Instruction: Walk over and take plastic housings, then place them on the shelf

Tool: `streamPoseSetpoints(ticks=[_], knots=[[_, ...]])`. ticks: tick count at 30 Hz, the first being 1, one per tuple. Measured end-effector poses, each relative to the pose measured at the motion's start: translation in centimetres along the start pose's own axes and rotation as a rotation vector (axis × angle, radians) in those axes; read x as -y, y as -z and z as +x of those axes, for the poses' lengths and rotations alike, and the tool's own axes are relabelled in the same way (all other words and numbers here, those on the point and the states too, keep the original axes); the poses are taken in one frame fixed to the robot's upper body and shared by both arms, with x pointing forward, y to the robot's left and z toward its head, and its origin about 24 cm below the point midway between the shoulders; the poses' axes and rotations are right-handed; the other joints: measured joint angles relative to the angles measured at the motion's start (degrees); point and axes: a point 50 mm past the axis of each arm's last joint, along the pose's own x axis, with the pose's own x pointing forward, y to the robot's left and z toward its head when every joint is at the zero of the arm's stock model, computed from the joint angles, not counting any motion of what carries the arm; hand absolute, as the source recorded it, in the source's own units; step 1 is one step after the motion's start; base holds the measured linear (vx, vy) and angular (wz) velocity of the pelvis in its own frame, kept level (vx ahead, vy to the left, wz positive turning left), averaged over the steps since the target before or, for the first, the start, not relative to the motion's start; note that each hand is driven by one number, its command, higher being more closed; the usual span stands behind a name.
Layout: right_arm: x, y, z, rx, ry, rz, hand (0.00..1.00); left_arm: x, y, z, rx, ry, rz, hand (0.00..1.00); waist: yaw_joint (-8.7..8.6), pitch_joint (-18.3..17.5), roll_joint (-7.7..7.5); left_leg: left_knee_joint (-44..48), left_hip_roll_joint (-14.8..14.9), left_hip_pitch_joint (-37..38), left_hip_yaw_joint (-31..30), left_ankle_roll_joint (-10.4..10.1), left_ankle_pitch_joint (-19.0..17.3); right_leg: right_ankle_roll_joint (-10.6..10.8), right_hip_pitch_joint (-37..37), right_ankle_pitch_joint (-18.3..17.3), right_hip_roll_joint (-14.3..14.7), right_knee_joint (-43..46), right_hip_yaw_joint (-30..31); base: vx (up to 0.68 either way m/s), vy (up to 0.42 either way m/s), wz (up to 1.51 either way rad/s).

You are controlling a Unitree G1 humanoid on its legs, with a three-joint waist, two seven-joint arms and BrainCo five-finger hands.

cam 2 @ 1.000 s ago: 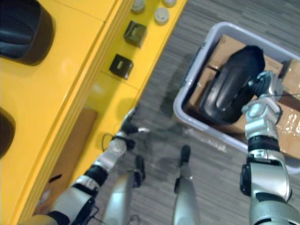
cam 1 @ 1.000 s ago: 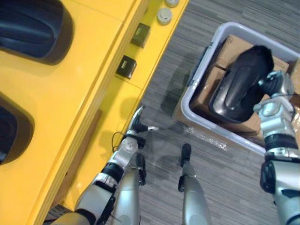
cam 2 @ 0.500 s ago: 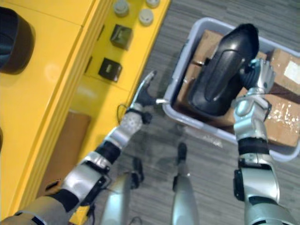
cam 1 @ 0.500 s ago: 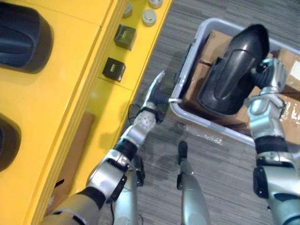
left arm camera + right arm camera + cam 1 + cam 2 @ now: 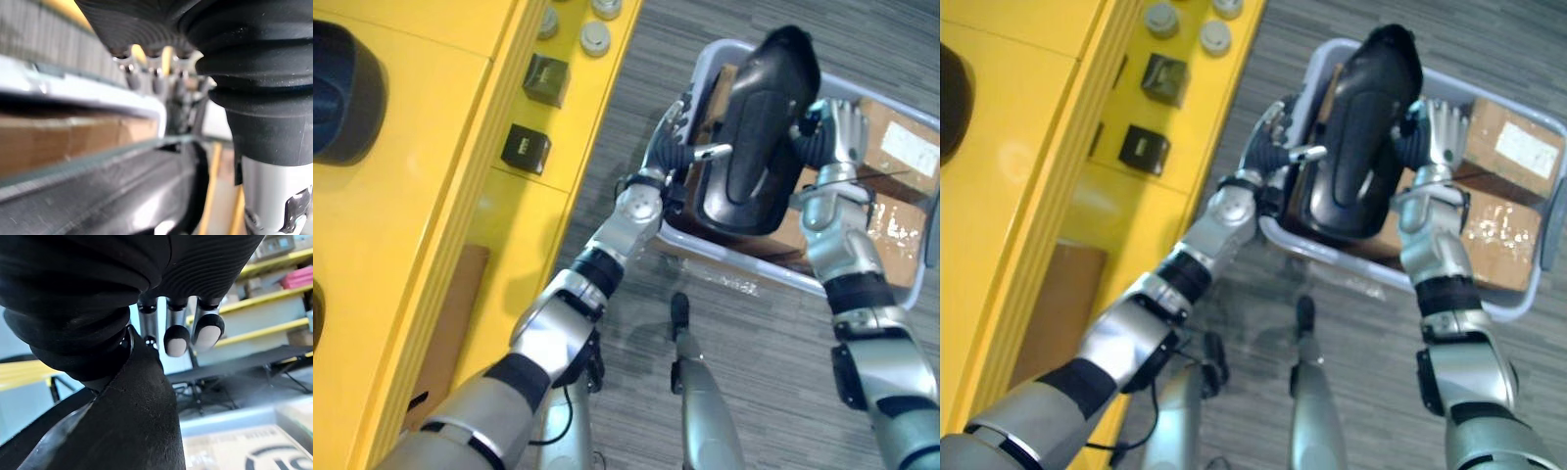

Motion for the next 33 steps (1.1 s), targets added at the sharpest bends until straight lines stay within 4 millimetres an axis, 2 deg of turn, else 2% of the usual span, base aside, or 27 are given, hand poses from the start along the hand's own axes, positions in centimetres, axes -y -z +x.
streamPoseSetpoints(ticks=[7,14,18,27,33], knots=[[-0.1,-1.3,0.4,0.058,-0.001,-0.002,1.00,-1.9,1.0,0.1,-0.054,-0.069,0.062,0.00,-1.50,0.1,-0.18,2.2,1.5,0.4,1.7,0.1,-1.8,0.2,0.0,0.1,1.1,-0.2,2.1,-0.06,-0.053,-0.18],[-0.7,-2.0,0.1,0.067,-0.015,0.021,1.00,-3.1,1.6,0.1,-0.099,-0.136,0.155,0.00,-1.58,0.1,-0.18,2.2,1.8,0.6,1.9,0.0,-2.0,0.3,0.0,0.2,1.4,-0.4,2.6,-0.06,-0.065,-0.04],[-1.1,-2.5,0.0,0.069,-0.015,0.041,1.00,-3.5,1.6,0.1,-0.102,-0.168,0.131,0.00,-1.65,0.1,-0.18,2.0,1.7,0.7,1.9,0.0,-2.0,0.3,0.0,0.3,1.3,-0.4,2.6,-0.06,-0.061,0.00],[-1.7,-3.2,-0.3,0.072,-0.018,0.070,1.00,-3.3,1.6,0.1,-0.105,-0.186,0.095,0.00,-1.92,0.1,-0.18,1.6,1.5,1.3,1.9,0.0,-2.0,0.3,0.4,0.3,1.2,-0.4,2.7,-0.05,-0.057,0.00],[-1.9,-4.4,-0.8,0.118,-0.006,0.090,1.00,-2.1,2.0,0.0,-0.137,-0.155,-0.007,0.00,-2.35,0.0,-0.30,1.5,1.4,1.7,1.7,0.0,-2.0,0.3,1.2,0.3,1.2,-0.9,2.5,-0.05,-0.057,0.02]])
